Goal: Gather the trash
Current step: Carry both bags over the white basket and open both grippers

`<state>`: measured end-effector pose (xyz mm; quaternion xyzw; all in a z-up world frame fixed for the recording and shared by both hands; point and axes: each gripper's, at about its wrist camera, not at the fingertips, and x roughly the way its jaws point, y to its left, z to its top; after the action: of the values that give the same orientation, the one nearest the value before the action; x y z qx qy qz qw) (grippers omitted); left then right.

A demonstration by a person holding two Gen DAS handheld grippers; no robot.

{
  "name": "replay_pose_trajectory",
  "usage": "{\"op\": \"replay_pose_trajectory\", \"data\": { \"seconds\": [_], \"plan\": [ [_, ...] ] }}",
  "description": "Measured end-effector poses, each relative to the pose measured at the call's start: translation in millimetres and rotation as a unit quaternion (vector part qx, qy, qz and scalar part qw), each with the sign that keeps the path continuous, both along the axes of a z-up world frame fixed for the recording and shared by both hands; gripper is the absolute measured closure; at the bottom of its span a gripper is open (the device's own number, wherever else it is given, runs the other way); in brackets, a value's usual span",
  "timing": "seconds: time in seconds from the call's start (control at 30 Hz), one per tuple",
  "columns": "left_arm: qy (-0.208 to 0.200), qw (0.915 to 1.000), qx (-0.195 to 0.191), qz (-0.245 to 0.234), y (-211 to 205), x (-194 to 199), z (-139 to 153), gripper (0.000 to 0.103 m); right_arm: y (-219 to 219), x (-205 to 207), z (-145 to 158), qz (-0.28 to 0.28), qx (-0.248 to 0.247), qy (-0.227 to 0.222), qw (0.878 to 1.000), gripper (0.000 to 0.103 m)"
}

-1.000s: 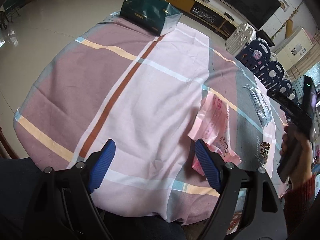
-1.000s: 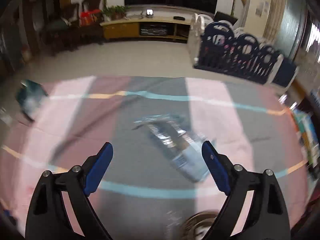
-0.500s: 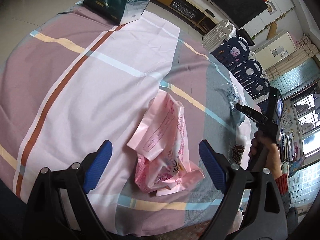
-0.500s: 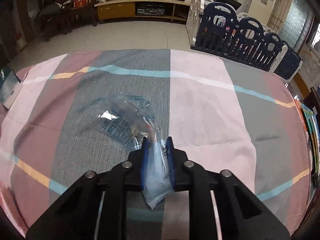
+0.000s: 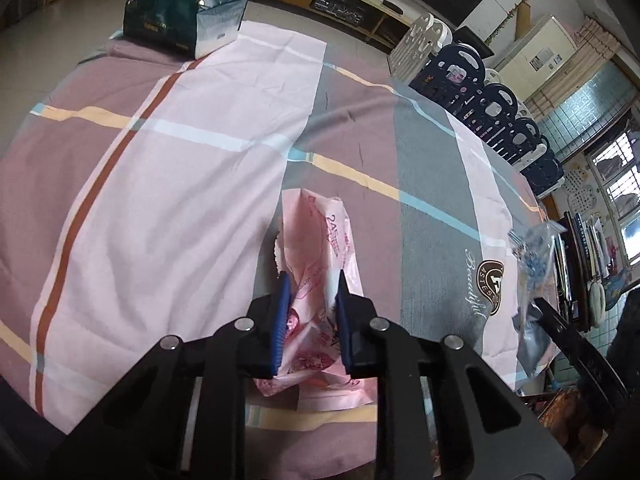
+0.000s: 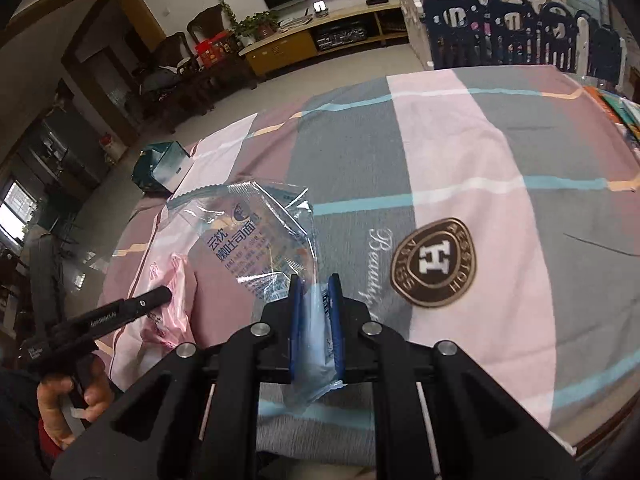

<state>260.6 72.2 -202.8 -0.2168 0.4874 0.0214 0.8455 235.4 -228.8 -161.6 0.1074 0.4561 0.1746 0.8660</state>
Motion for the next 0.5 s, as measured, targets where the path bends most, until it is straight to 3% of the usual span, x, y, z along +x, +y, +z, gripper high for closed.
{"op": "replay_pose_trajectory", "data": {
  "seconds": [0.2, 0.33, 0.5],
  "plan": [
    [-0.056, 0.9959, 0.068, -0.02, -22.2, -40.4, 58.7, 0.081, -29.0, -68.1, 26.7, -0.068, -0.016, -0.025, 0.997, 0.089],
    [-0.105, 0.9893, 0.078, -0.065, -51.3, -76.5, 99.7, 0.081, -53.8, -116.3, 42.9, -0.108, -0.018, -0.031, 0.994, 0.089],
    [-0.145, 0.9734, 0.074, -0.161, -110.4, -121.6, 128.8, 0.081, -81.2, -159.2, 43.7, -0.151, -0.042, -0.021, 0.987, 0.089]
  ]
}}
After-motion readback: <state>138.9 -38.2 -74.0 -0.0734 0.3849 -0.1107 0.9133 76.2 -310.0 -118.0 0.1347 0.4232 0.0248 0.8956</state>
